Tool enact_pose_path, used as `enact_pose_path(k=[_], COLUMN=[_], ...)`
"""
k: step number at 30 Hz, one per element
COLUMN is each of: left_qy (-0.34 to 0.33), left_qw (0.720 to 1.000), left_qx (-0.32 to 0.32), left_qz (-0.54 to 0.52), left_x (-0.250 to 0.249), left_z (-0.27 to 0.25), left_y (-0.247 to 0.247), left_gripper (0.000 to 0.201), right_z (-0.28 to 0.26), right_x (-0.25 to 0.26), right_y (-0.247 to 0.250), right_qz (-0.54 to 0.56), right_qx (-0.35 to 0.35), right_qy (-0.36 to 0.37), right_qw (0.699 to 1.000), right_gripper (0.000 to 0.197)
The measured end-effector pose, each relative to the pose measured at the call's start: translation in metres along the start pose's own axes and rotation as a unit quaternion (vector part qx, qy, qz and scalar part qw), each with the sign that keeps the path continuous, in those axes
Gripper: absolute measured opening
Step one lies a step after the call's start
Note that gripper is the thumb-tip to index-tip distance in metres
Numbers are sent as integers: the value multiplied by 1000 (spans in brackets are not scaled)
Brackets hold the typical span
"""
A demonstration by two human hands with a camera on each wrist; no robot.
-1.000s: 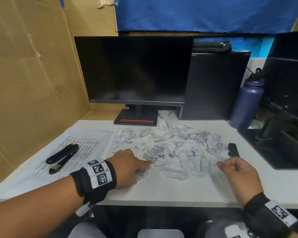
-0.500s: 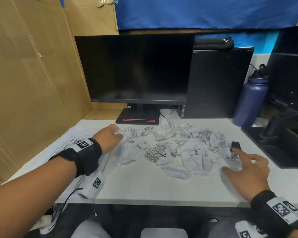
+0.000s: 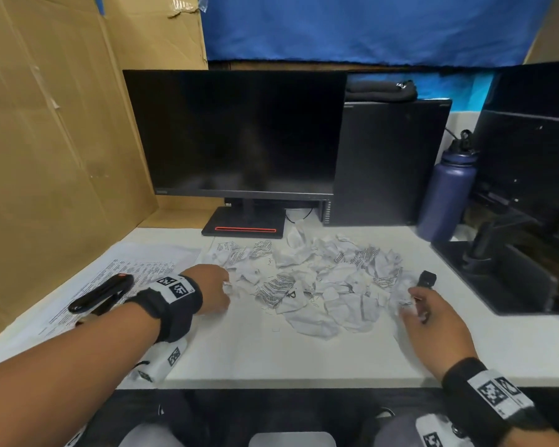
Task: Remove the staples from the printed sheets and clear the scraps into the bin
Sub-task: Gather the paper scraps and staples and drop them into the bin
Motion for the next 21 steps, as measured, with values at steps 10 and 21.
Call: enact_pose_path(k=[10,21], left_qy=[60,64], left_qw=[950,981], left_qx=[-76,-29], left_qz=[-296,-182], left_x=[34,53], left_z=[5,26], left_y=[39,20], left_gripper=[32,33], right_z=[8,84], right_x=[4,1], right_y=[10,11], right_qz=[1,-255], right_qx=[-27,242], right_qy=[-5,36], right_qw=[1000,936], right_gripper=[33,17])
Point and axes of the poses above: each hand's wrist, its own z-axis towards the middle knuckle, its own y-axis out of the back of the hand, x = y × z, the point moved 4 cm from there along z, towards the middle knuckle, and after that the axes turned 6 degrees about y, right-handed, at the moved point
